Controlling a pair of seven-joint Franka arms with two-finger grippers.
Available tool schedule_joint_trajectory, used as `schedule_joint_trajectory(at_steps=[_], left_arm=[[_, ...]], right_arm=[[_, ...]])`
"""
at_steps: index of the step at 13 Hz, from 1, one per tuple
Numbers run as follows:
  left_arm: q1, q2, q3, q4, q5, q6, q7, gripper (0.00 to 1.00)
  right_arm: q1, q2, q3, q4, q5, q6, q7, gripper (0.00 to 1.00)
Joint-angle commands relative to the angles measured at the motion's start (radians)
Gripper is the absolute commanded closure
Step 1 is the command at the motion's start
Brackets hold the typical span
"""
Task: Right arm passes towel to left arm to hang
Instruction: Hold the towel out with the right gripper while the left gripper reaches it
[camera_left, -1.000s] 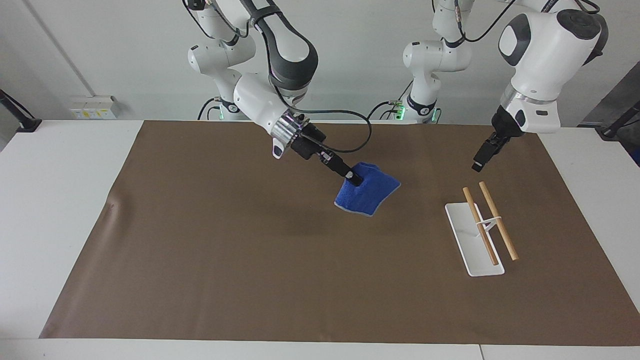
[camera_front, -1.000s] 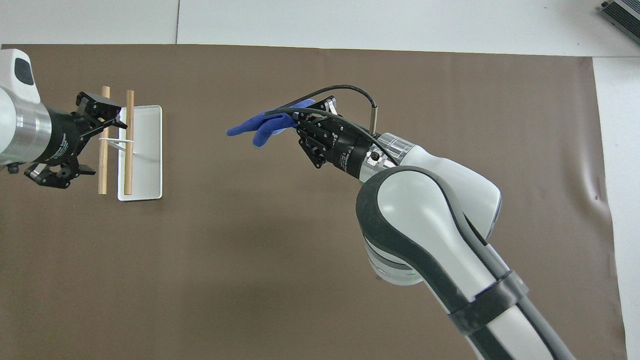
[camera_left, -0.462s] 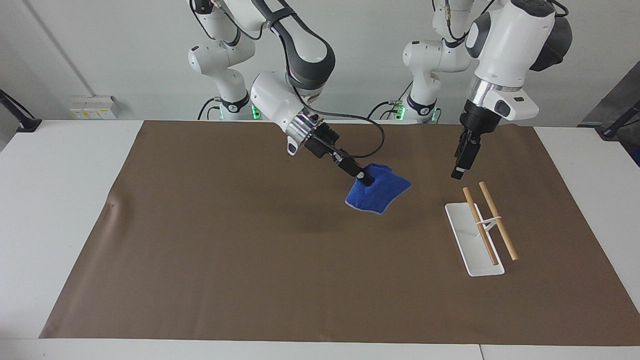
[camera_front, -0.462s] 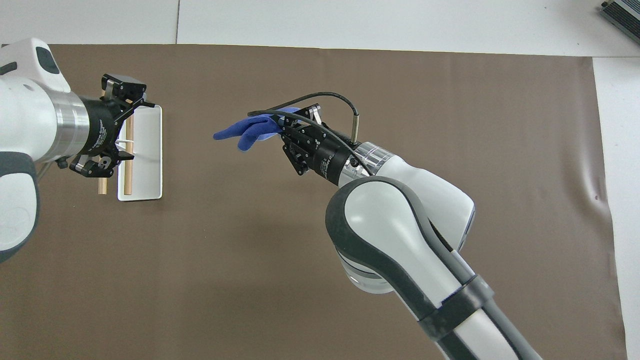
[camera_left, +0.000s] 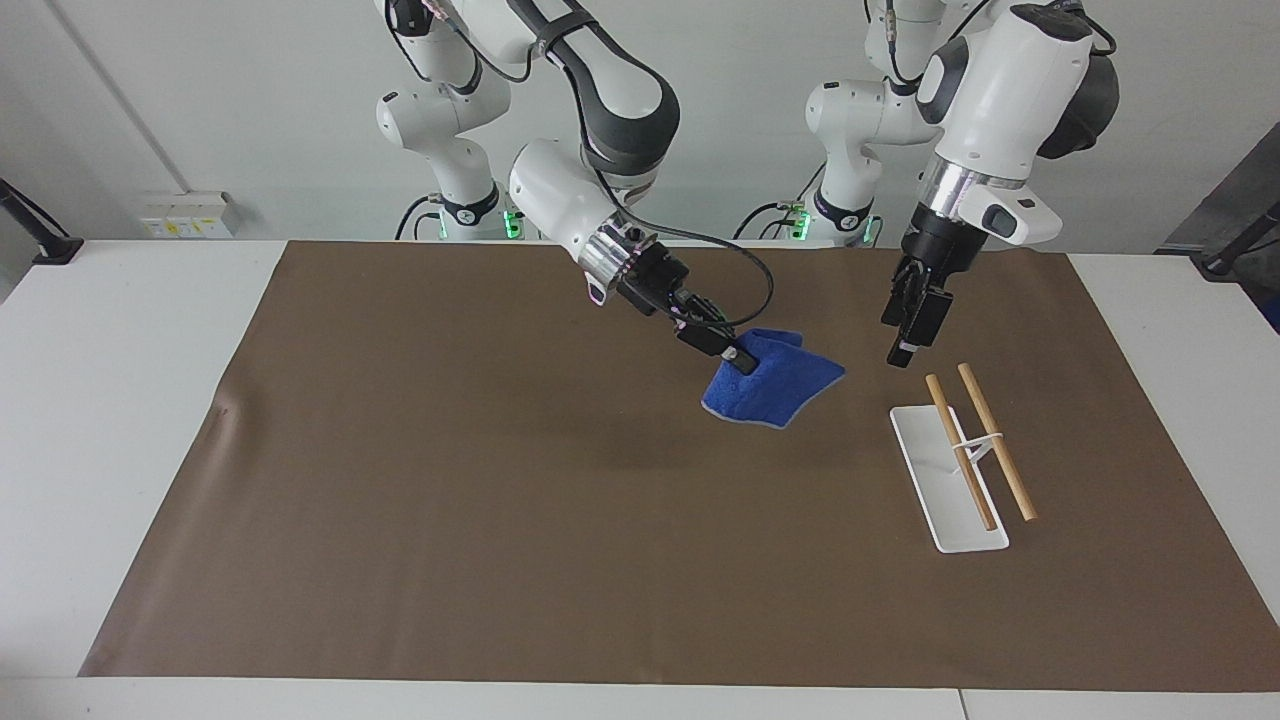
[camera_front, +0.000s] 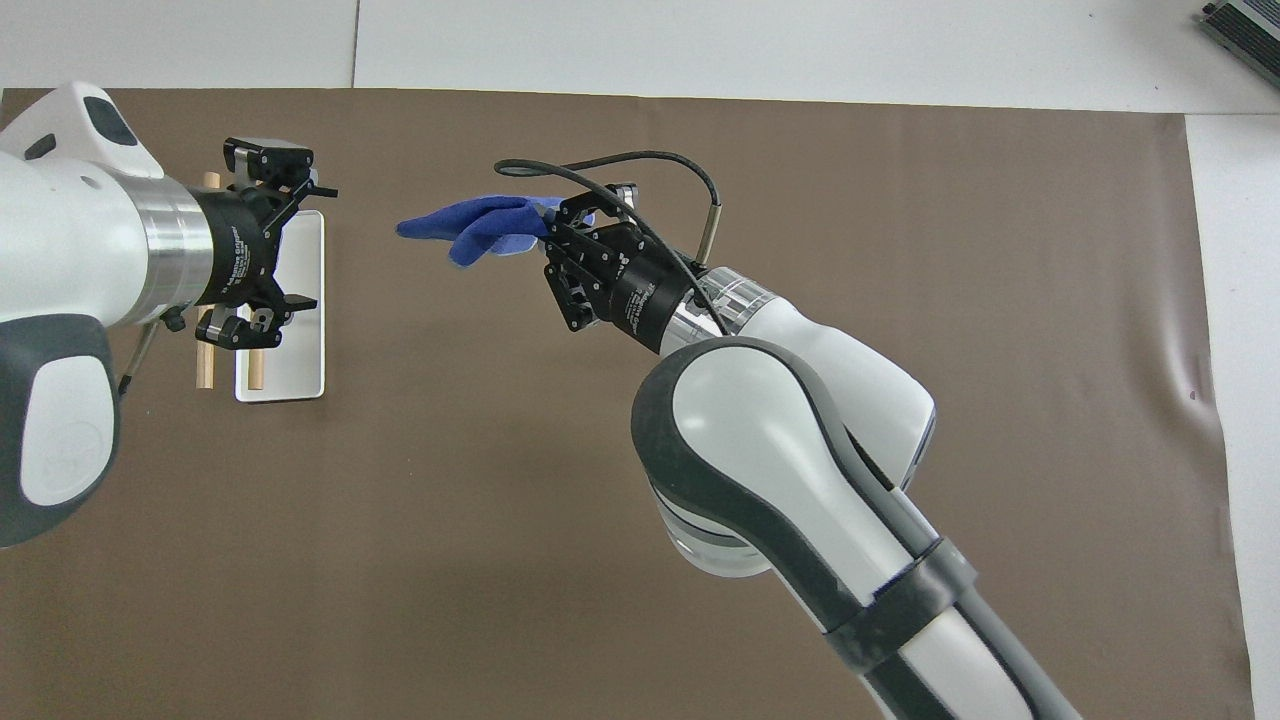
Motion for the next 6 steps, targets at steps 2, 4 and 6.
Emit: schedule_joint_trajectory(at_steps=[2,4,6], left_arm=[[-0.004,-0.035,-0.032,-0.069,-0.015,0.079,-0.062,0.00],[-0.004,-0.033,-0.044,-0.103,-0.015,0.139,-0.077,0.04],[-0.003,-0.031,-0.044,-0.115,-0.015,0.167,-0.077,0.07]], right_arm=[[0.028,0.020,0.013,0.033,0.009,0.022,-0.006,1.00],[0.028,0.020,0.013,0.033,0.009,0.028,-0.011,1.00],[0.028,0.022,0.013,0.033,0.008,0.028,-0.011,1.00]])
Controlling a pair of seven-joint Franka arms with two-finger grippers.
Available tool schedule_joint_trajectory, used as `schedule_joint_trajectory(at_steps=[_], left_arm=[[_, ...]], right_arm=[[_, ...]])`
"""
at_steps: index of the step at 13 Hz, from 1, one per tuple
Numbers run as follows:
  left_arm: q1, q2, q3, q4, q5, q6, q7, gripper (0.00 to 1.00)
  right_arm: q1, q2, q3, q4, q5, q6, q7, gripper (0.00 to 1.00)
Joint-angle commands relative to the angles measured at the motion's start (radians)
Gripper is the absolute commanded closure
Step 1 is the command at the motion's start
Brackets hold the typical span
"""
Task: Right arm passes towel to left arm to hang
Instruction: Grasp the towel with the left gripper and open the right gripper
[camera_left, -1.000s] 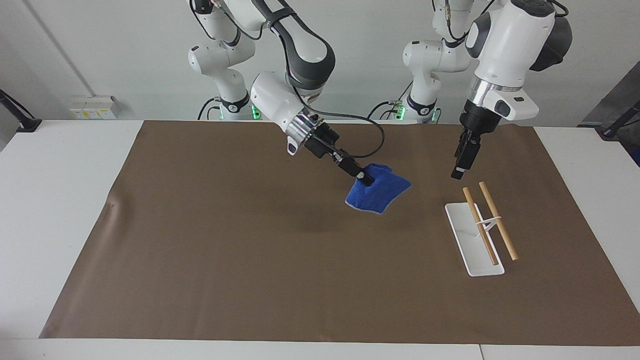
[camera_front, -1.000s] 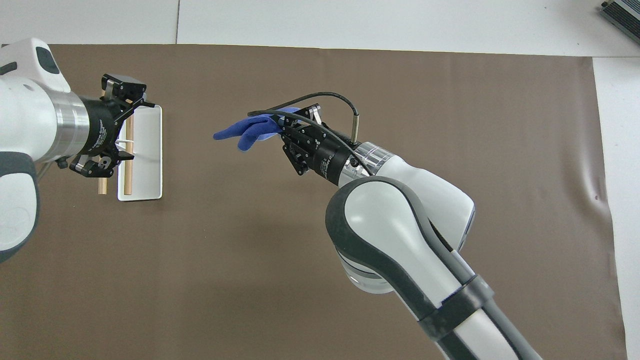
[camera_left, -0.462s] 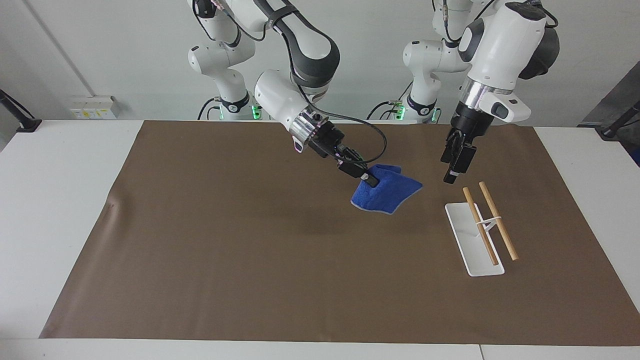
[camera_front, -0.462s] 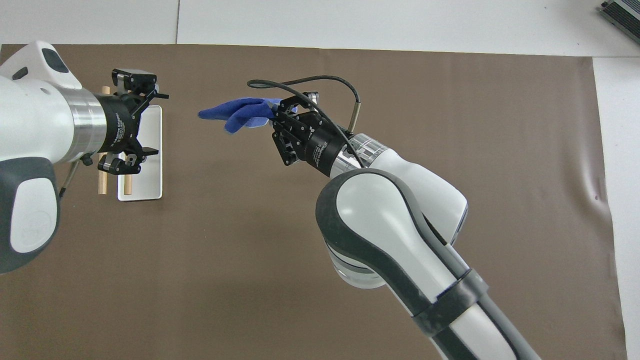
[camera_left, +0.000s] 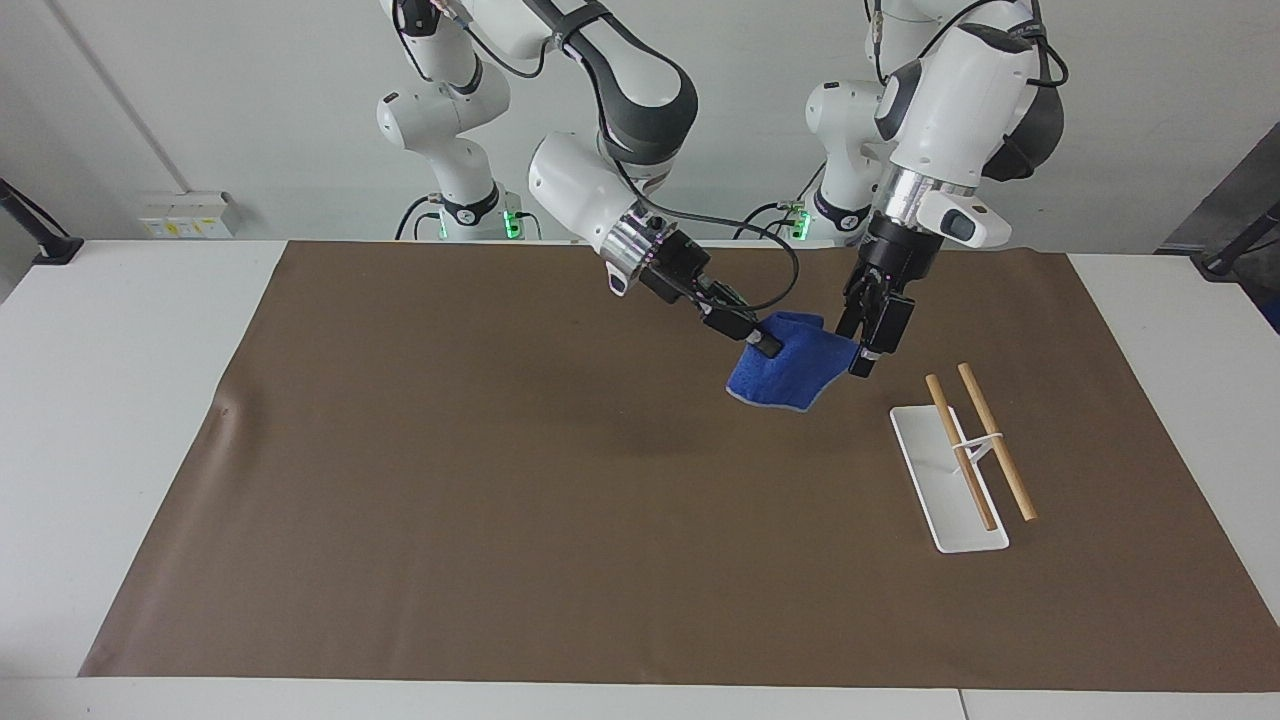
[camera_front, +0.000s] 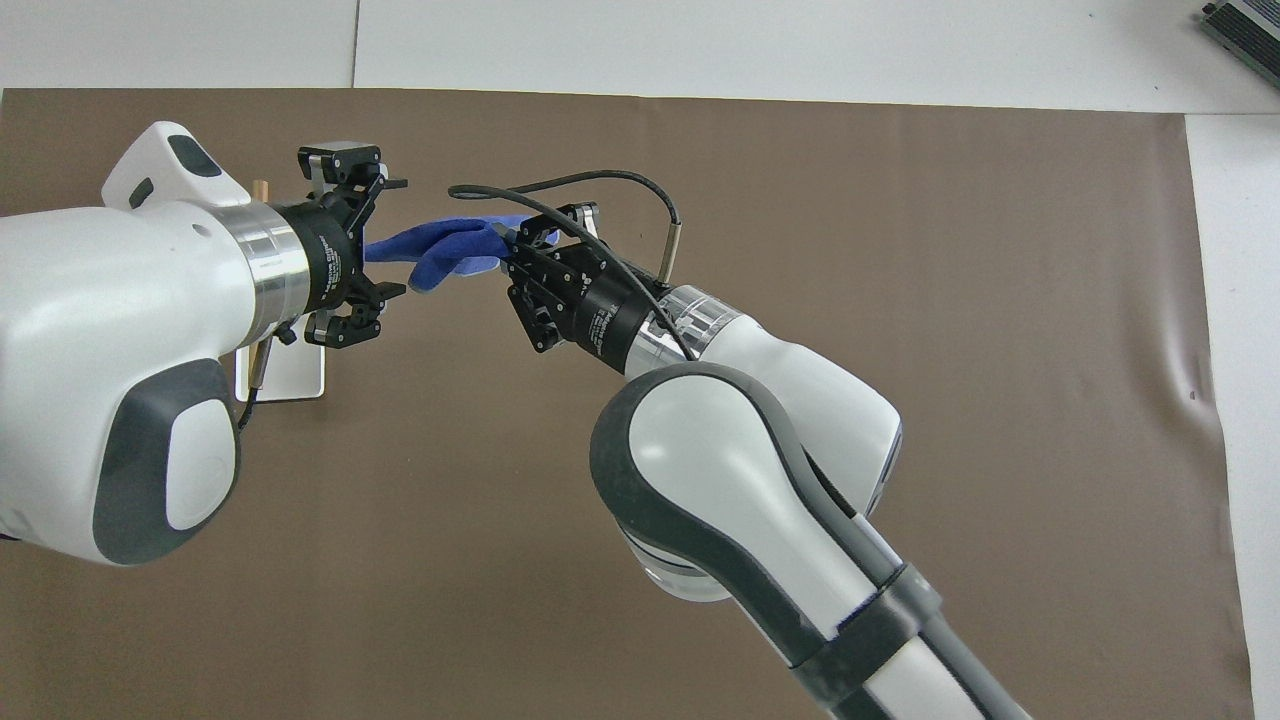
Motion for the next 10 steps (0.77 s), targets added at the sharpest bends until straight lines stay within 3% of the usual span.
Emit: schedule_joint_trajectory(at_steps=[1,5,8,10], left_arm=[[-0.001,-0.031,0.003,-0.051,-0.014,0.043,-0.008,0.10],[0.007,-0.026,0.005,-0.051,-0.014,0.074,0.012,0.39],[0.007,-0.026,0.005,-0.051,-0.014,0.075,0.014,0.73],[0.007,-0.024,0.005,-0.049,-0.014,0.088,0.031,0.84]], right_arm=[[-0.006,0.021,0.009,0.030,0.009,0.022,-0.012,1.00],[-0.006,0.021,0.009,0.030,0.009,0.022,-0.012,1.00],[-0.010,0.021,0.009,0.030,0.009,0.022,-0.012,1.00],[-0.010,0.021,0.009,0.030,0.009,0.022,-0.012,1.00]])
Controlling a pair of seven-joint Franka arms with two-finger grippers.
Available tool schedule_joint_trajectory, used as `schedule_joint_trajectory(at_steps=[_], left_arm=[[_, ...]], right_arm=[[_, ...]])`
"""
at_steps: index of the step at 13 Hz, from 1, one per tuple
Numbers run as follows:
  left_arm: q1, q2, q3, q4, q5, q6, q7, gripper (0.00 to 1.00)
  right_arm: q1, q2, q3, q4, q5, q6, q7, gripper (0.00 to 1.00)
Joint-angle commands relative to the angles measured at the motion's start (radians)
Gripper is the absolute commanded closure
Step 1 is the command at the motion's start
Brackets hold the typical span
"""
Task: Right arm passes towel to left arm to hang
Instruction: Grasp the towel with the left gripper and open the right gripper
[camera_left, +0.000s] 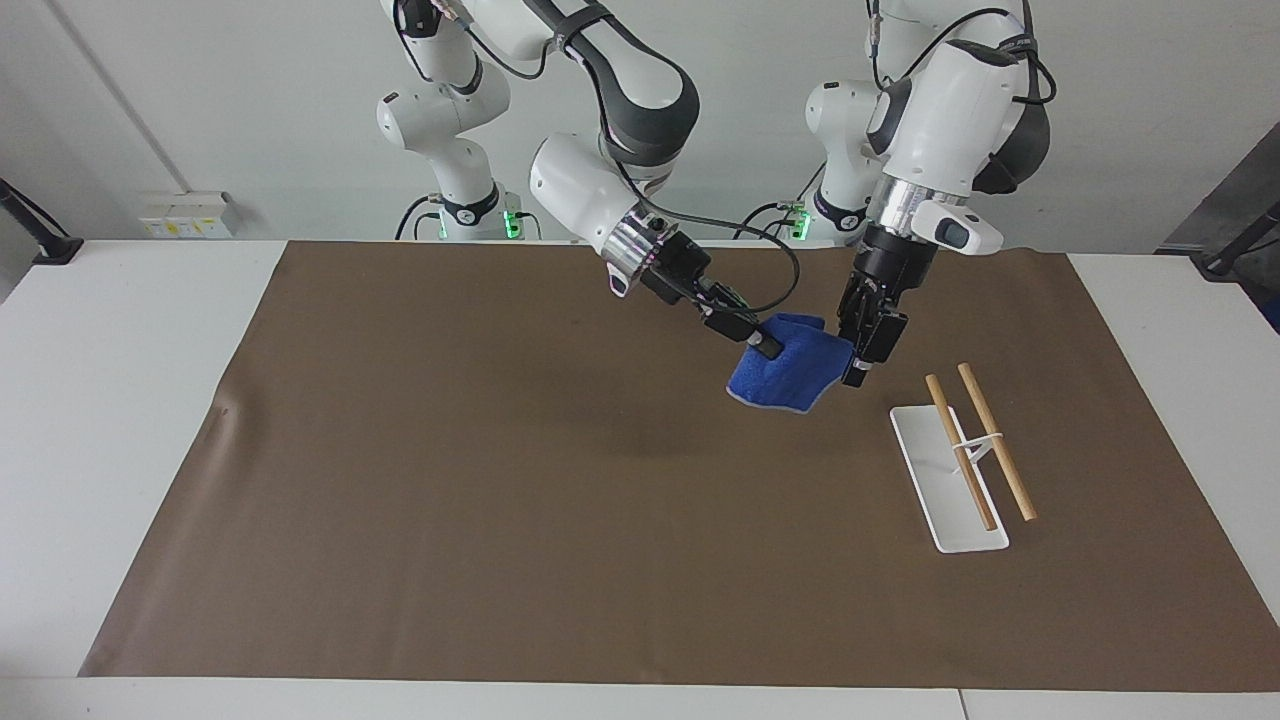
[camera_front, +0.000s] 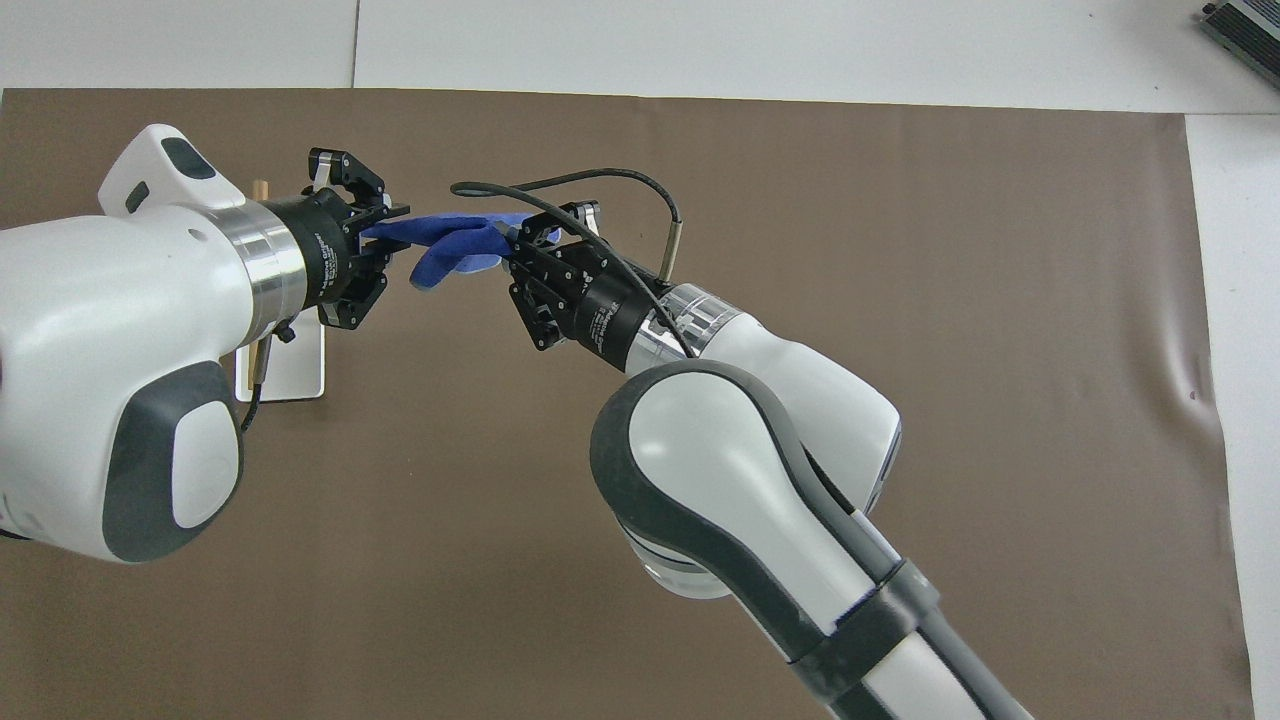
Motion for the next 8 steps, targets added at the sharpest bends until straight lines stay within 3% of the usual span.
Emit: schedule_joint_trajectory(at_steps=[1,2,7,8], left_arm=[[0.007,-0.023,0.001,-0.031,-0.014,0.030,0.041,0.92],[0.010,-0.023,0.001,-0.031,-0.014,0.029,0.064,0.99],[0.010,-0.020,0.001,-0.027,-0.014,0.019,0.346,1.00],[0.010,-0.020,0.001,-0.024,-0.014,0.018,0.380,1.00]], right_arm=[[-0.008,0.016,0.009,0.026,0.009,0.020,-0.012,1.00],[-0.011,0.016,0.009,0.026,0.009,0.020,-0.012,1.00],[-0.019,0.016,0.009,0.026,0.009,0.020,-0.014,1.00],[-0.019,0.016,0.008,0.026,0.008,0.022,-0.017,0.78]])
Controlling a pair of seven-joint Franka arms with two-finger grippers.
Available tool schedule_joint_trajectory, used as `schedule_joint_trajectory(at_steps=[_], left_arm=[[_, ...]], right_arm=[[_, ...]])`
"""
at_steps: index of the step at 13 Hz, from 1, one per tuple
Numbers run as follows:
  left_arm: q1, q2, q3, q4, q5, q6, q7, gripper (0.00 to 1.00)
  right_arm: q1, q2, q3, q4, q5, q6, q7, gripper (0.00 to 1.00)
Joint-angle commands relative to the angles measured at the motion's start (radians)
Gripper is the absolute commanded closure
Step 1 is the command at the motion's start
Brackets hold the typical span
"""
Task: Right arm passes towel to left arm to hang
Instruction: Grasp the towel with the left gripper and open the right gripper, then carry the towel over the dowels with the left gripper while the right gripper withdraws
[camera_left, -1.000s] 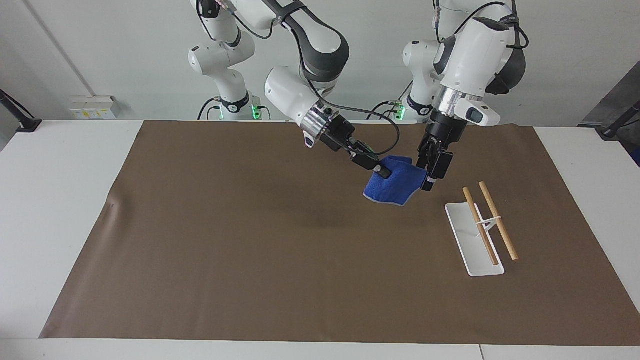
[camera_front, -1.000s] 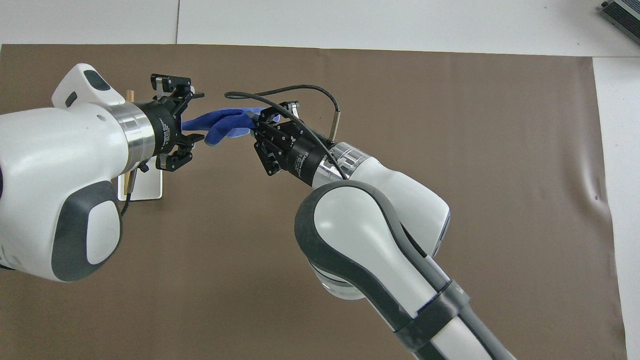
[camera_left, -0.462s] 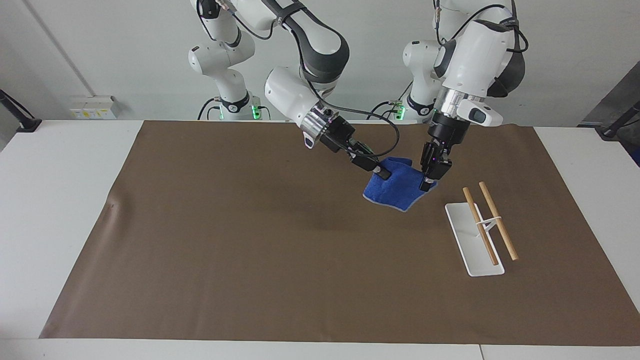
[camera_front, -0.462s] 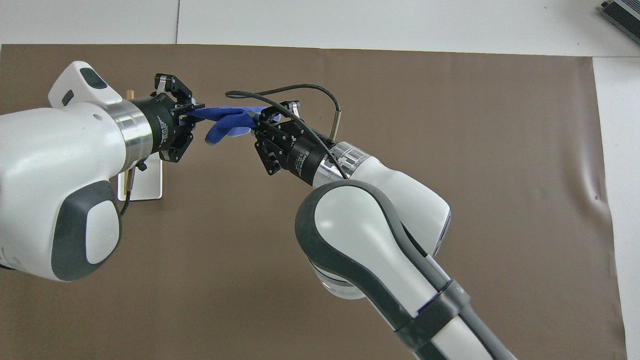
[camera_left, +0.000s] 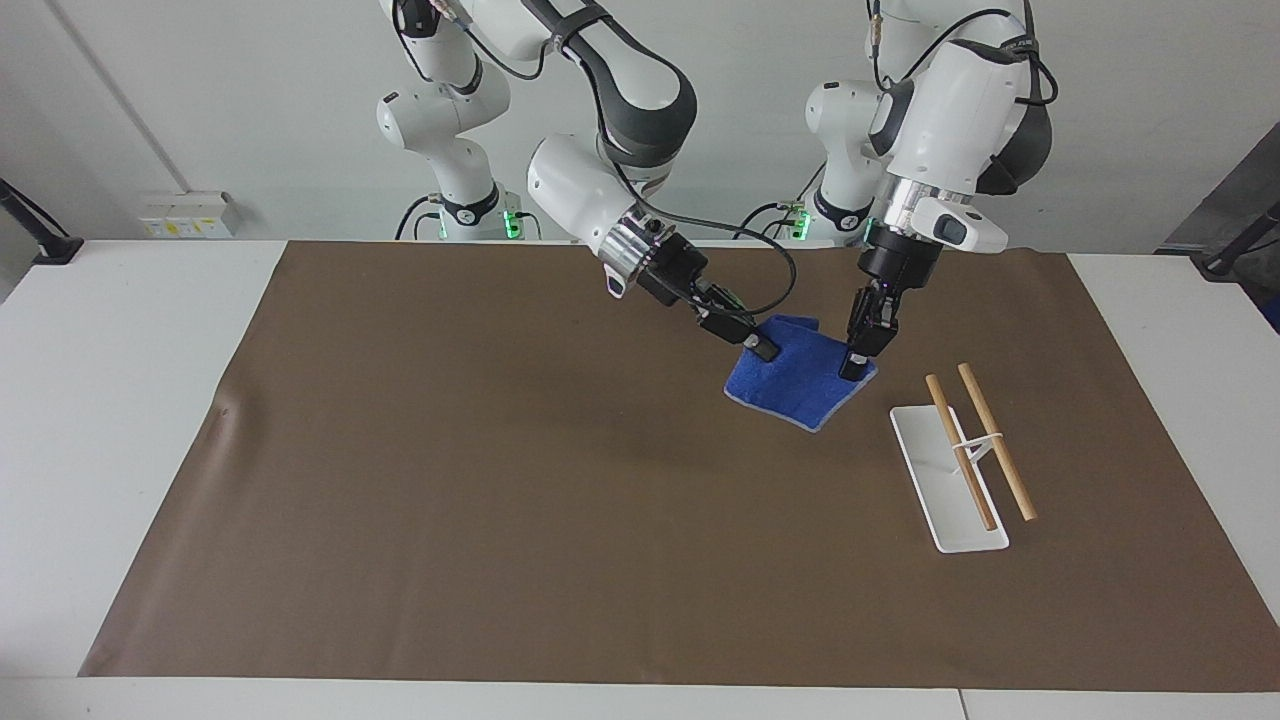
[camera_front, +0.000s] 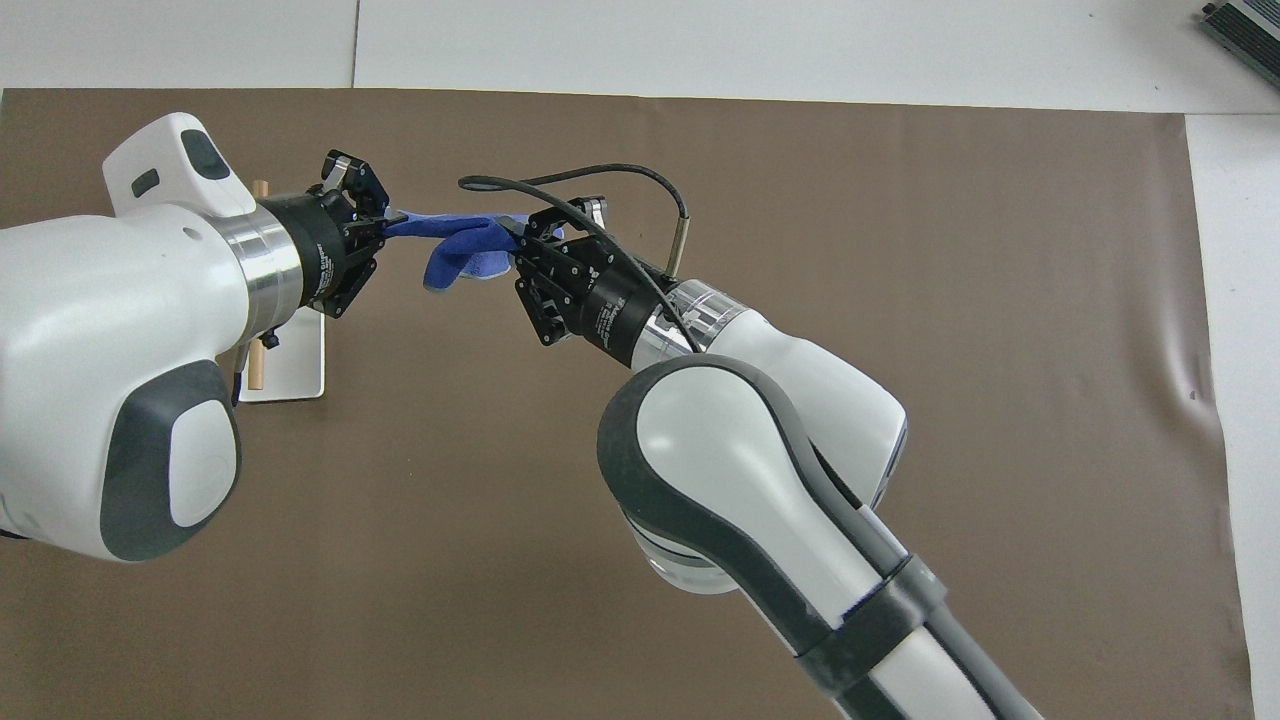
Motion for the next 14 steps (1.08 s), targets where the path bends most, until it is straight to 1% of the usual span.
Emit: schedule_joint_trajectory(at_steps=[1,2,3,7,9,10,12,14], left_arm=[[0.009,-0.020,-0.001,-0.021,-0.014,0.010,0.109,1.00],[0.009,-0.018,-0.001,-0.020,-0.014,0.010,0.124,1.00],[0.009,-0.018,0.000,-0.020,-0.013,0.008,0.133,1.00],[0.009,-0.018,0.002,-0.020,-0.008,0.004,0.202,1.00],[0.019,-0.018,0.008,-0.020,-0.010,0.001,0.265,1.00],[0.025,-0.020,0.011,-0.020,-0.008,-0.013,0.270,1.00],[0.032,-0.021,0.049,-0.023,-0.007,-0.048,0.273,1.00],[0.032,-0.023,0.111,-0.023,-0.003,-0.080,0.273,1.00]], right_arm=[[-0.010,0.016,0.008,0.020,0.004,0.030,-0.050,0.17],[-0.010,0.016,0.008,0.015,0.004,0.065,-0.131,0.00],[-0.010,0.018,0.008,0.009,0.003,0.100,-0.229,0.00],[-0.049,0.016,0.003,-0.044,-0.021,0.128,-0.614,0.00],[-0.078,0.018,0.003,-0.083,-0.112,0.153,-0.803,0.00],[-0.098,0.016,0.002,-0.101,-0.153,0.151,-0.846,0.00],[-0.142,0.016,0.002,-0.127,-0.265,0.146,-0.885,0.00],[-0.190,0.016,0.002,-0.141,-0.438,0.118,-0.889,0.00]])
